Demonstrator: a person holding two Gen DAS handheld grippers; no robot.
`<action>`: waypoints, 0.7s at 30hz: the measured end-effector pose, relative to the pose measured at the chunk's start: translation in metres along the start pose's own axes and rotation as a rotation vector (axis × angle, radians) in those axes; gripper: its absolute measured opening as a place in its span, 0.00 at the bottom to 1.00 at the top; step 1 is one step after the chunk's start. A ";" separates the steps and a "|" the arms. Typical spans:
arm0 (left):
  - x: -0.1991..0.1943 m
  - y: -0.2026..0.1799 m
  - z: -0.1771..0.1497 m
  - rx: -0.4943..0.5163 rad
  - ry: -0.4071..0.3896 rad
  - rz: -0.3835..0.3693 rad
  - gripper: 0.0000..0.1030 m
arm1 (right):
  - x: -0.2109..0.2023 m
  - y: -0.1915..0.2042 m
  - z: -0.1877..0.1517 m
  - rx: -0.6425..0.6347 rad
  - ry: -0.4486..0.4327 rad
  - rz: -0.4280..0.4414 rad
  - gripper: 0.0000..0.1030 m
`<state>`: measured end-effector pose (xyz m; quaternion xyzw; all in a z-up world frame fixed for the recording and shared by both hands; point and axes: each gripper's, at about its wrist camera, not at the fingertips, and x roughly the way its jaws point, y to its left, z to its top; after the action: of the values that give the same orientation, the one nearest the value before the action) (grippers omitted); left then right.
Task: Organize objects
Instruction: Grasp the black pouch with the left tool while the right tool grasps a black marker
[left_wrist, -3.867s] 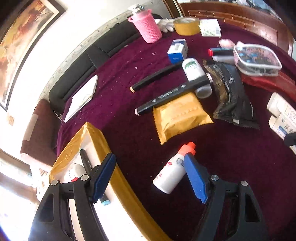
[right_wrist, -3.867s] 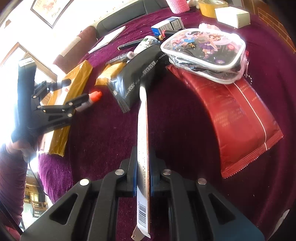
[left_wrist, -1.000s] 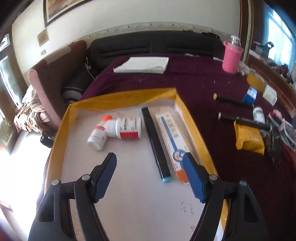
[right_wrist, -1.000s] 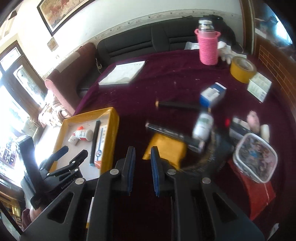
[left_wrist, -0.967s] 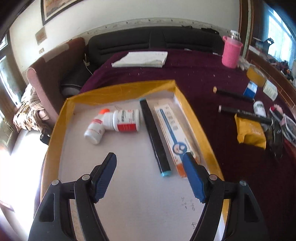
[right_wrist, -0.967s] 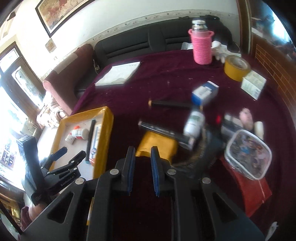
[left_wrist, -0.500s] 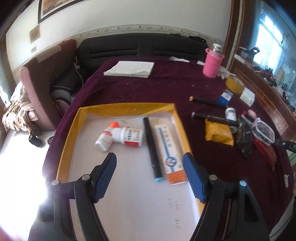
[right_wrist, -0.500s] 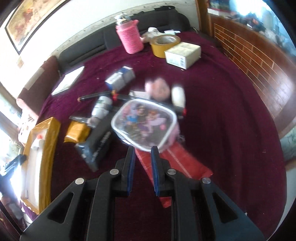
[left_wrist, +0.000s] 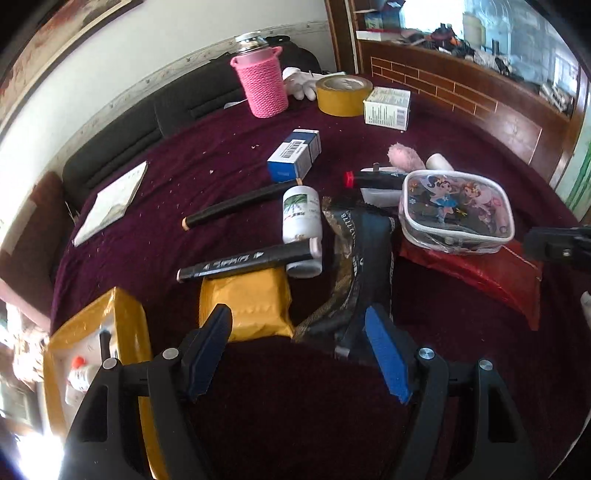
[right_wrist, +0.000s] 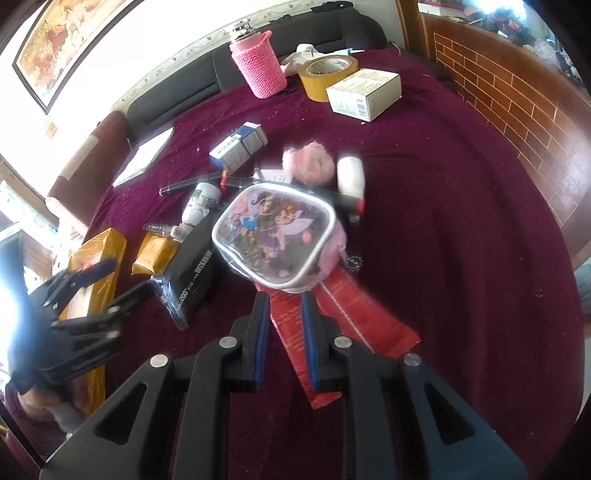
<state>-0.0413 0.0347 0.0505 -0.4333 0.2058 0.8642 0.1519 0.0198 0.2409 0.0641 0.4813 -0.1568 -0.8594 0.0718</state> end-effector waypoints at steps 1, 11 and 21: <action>0.006 -0.007 0.006 0.028 -0.004 0.016 0.67 | -0.002 -0.004 0.000 0.003 -0.003 0.003 0.14; 0.054 -0.035 0.030 0.055 0.053 0.080 0.61 | -0.015 -0.030 0.008 0.033 -0.034 0.039 0.14; 0.001 0.008 -0.003 -0.142 0.065 -0.186 0.19 | -0.010 -0.015 0.012 0.001 -0.032 0.061 0.14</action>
<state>-0.0430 0.0262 0.0496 -0.4880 0.1077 0.8444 0.1933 0.0153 0.2604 0.0726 0.4623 -0.1728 -0.8645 0.0953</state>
